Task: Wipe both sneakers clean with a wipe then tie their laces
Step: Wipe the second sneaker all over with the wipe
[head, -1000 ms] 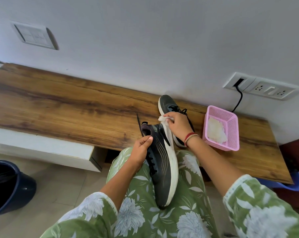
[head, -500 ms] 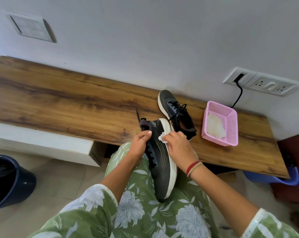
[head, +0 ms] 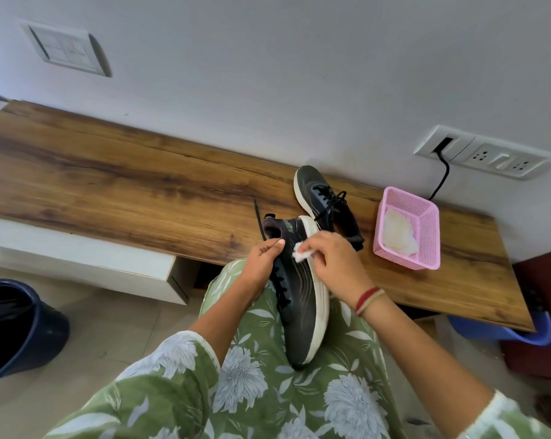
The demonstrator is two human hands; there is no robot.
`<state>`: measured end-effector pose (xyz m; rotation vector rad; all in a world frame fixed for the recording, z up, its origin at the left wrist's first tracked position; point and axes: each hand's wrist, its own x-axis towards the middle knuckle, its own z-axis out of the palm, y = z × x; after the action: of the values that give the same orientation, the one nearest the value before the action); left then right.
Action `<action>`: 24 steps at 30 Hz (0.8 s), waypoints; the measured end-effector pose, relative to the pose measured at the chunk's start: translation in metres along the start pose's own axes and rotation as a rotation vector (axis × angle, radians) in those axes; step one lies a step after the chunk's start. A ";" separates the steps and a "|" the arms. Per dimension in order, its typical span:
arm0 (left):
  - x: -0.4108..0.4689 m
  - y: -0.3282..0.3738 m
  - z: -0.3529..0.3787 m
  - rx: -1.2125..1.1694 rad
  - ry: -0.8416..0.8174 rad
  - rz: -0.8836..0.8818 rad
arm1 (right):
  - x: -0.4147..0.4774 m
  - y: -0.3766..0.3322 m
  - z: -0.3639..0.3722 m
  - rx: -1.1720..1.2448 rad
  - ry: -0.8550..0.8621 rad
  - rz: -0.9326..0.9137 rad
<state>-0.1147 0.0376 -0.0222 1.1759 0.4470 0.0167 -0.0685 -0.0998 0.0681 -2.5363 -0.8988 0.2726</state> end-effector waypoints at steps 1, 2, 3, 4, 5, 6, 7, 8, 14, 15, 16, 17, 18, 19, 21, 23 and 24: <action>0.000 -0.001 0.000 -0.001 0.000 0.004 | 0.008 0.002 0.005 -0.038 0.062 -0.008; 0.001 -0.001 0.000 0.006 0.003 -0.003 | 0.012 0.003 0.013 -0.072 0.064 -0.024; 0.001 -0.001 -0.001 0.003 0.005 -0.013 | 0.012 0.003 0.020 -0.102 0.042 -0.056; 0.002 0.000 -0.002 -0.014 0.016 -0.031 | 0.008 0.002 0.027 -0.124 0.033 -0.093; 0.002 0.002 -0.002 -0.049 0.035 -0.053 | 0.000 0.002 0.032 -0.135 0.039 -0.130; 0.002 0.003 -0.001 -0.078 0.056 -0.073 | -0.011 0.003 0.034 -0.144 0.050 -0.180; 0.002 0.004 -0.001 -0.092 0.075 -0.090 | -0.022 0.004 0.036 -0.160 0.040 -0.238; 0.002 0.005 0.001 -0.086 0.083 -0.105 | -0.034 0.005 0.037 -0.193 0.015 -0.291; 0.001 0.007 0.010 -0.036 0.102 -0.163 | -0.078 0.001 0.038 -0.299 -0.155 -0.406; 0.001 0.007 0.009 -0.031 0.096 -0.168 | -0.080 0.000 0.034 -0.238 -0.251 -0.411; 0.001 0.008 0.007 -0.030 0.083 -0.177 | -0.081 -0.002 0.029 -0.106 -0.324 -0.358; 0.002 0.010 0.006 -0.027 0.067 -0.191 | -0.081 -0.005 0.021 0.086 -0.346 -0.242; 0.002 0.014 0.005 -0.013 0.050 -0.207 | -0.080 -0.007 0.014 0.288 -0.296 -0.100; 0.003 0.018 0.005 0.005 0.041 -0.221 | -0.077 -0.009 0.007 0.470 -0.170 0.040; 0.006 0.026 0.007 0.022 0.035 -0.229 | -0.068 -0.006 -0.007 0.842 0.112 0.337; 0.010 0.035 0.011 0.041 0.062 -0.225 | -0.060 0.001 -0.018 1.315 0.281 0.573; 0.013 0.040 0.013 0.064 0.079 -0.219 | -0.058 0.006 -0.023 1.523 0.345 0.655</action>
<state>-0.0893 0.0451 0.0135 1.1859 0.6483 -0.1420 -0.1021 -0.1488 0.0882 -1.2296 0.3231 0.4472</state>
